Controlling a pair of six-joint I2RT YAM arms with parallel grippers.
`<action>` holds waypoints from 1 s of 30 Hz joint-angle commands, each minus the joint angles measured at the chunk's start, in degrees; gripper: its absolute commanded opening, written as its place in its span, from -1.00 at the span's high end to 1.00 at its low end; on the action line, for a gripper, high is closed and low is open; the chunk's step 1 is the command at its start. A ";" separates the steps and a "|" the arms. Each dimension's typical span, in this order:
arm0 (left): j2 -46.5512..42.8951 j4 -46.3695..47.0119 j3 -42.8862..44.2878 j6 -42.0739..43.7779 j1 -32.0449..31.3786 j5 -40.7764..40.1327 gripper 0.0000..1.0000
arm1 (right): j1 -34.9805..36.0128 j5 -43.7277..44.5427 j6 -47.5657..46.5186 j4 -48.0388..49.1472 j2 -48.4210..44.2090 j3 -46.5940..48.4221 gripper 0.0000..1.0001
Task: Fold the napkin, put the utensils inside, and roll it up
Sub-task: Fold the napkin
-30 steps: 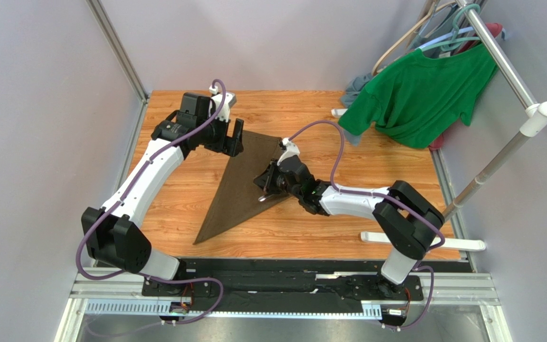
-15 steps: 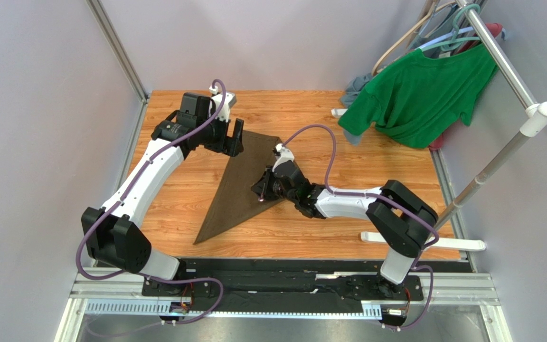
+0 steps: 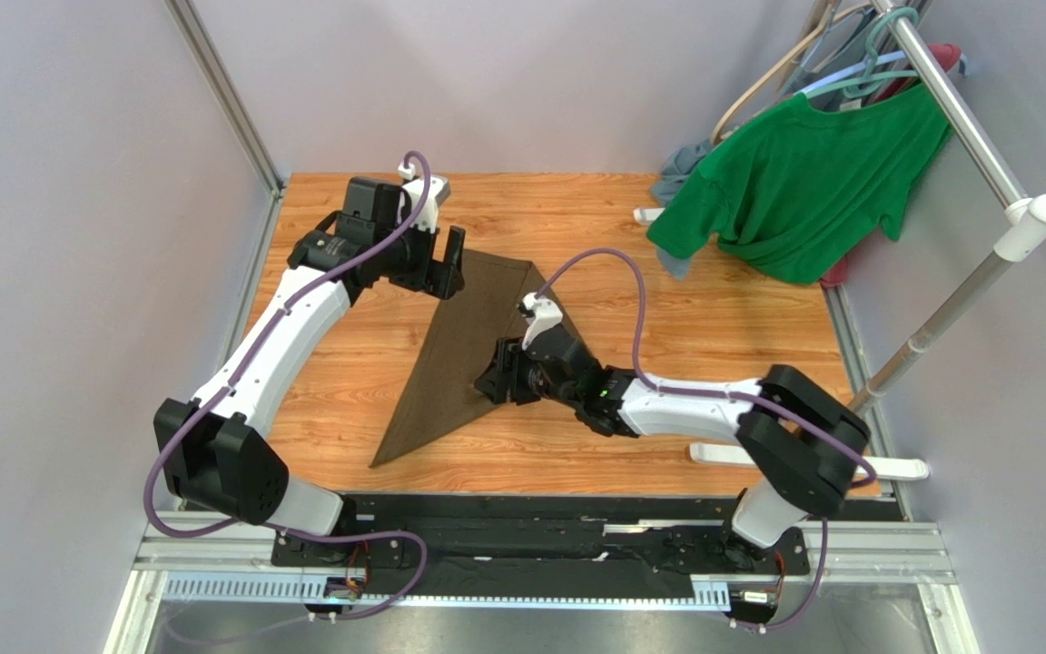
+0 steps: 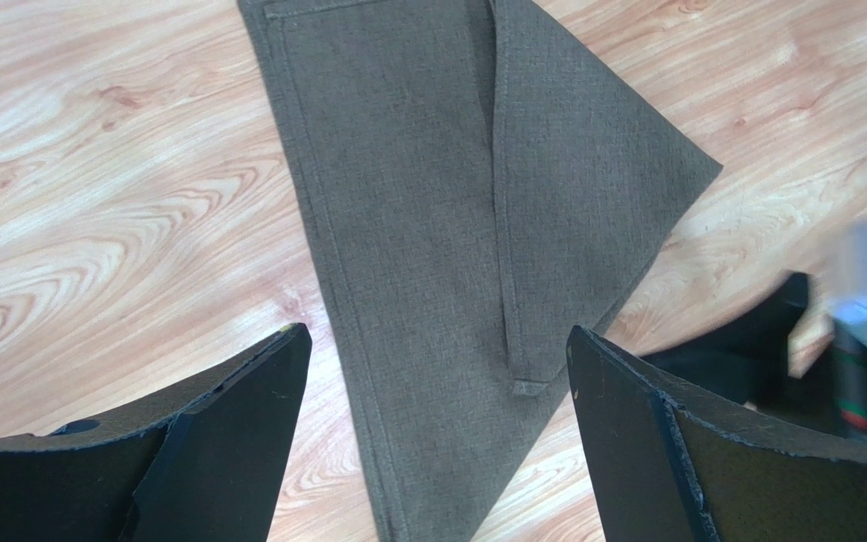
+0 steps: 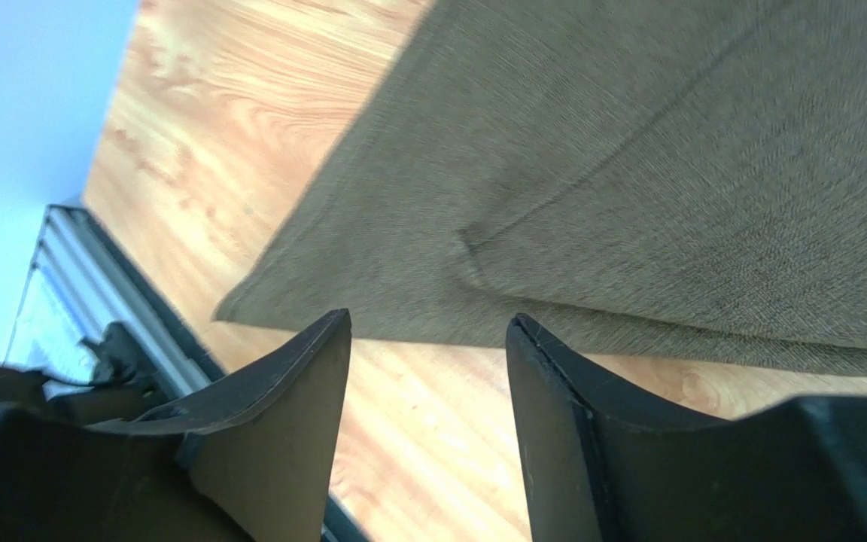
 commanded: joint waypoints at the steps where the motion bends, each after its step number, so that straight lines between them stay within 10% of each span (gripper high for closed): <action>1: -4.03 1.64 0.26 -1.47 0.48 -1.92 -0.86 | 0.35 4.19 -6.07 -1.79 -7.71 0.28 -0.14; 9: -10.17 6.12 -3.43 -9.89 12.24 -0.27 -0.95 | 1.83 -5.09 -16.09 -6.19 0.89 11.34 -0.08; 16: -21.69 15.43 -18.10 -20.02 42.90 5.30 -0.98 | 10.45 -12.05 -31.29 -6.81 9.94 20.67 -0.10; 30: -21.17 15.00 -18.81 -19.05 47.68 11.43 -0.95 | 17.92 -16.11 -35.52 -4.26 23.22 28.93 0.08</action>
